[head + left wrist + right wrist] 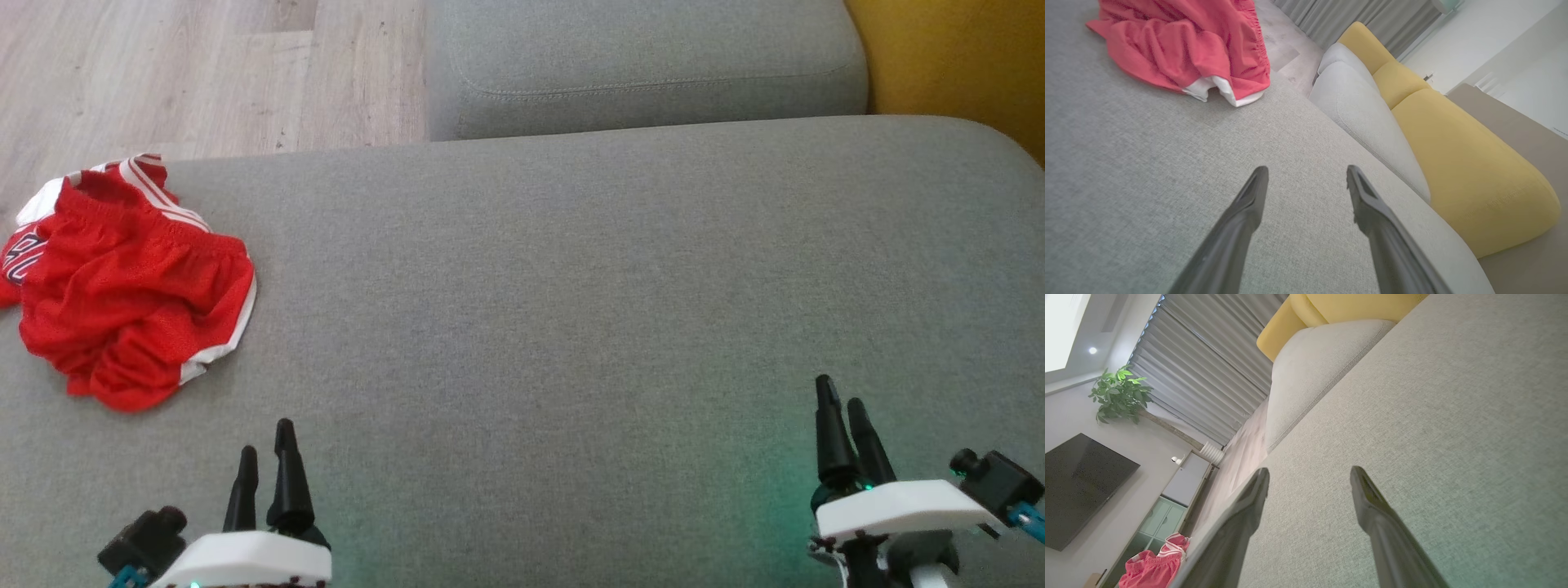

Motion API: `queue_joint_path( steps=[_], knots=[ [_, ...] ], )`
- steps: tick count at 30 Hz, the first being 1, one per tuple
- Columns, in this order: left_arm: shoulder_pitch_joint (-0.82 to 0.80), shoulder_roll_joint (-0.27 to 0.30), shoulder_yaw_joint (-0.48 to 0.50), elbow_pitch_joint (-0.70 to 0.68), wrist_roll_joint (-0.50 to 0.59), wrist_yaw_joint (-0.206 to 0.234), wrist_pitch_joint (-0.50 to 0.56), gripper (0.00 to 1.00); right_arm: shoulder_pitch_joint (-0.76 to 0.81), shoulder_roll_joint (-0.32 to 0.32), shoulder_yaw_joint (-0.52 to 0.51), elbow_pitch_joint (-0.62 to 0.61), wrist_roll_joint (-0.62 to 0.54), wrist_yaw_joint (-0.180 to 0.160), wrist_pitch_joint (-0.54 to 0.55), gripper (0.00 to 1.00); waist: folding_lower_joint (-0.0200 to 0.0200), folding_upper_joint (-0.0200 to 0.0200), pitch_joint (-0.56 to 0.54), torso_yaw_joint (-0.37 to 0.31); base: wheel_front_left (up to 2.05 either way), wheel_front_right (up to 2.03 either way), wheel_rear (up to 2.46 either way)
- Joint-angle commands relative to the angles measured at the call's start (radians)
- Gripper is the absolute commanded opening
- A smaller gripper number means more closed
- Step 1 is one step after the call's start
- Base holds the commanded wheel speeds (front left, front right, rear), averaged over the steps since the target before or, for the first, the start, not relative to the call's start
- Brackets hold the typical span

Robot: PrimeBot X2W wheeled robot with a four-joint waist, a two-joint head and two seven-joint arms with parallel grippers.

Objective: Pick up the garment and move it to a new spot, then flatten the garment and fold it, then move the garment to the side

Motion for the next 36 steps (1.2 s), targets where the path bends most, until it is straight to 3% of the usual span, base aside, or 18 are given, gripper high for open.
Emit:
queue_joint_path(
  steps=[1, 36],
  knots=[
    [-0.024, 0.009, 0.015, -0.036, 0.013, 0.0, -0.009, 1.0, -0.035, -0.008, 0.017, -0.032, -0.013, 0.002, -0.01, 1.0, 0.0, 0.0, 0.0, 0.0, 0.0, 0.0, 0.0],
    [-0.007, 0.013, -0.034, 0.011, 0.428, 0.037, -0.116, 1.0, -0.044, -0.011, 0.104, -0.014, -0.468, 0.003, -0.116, 1.0, 0.0, 0.0, -0.006, 0.004, 0.0, 0.0, 0.0]
  ],
)
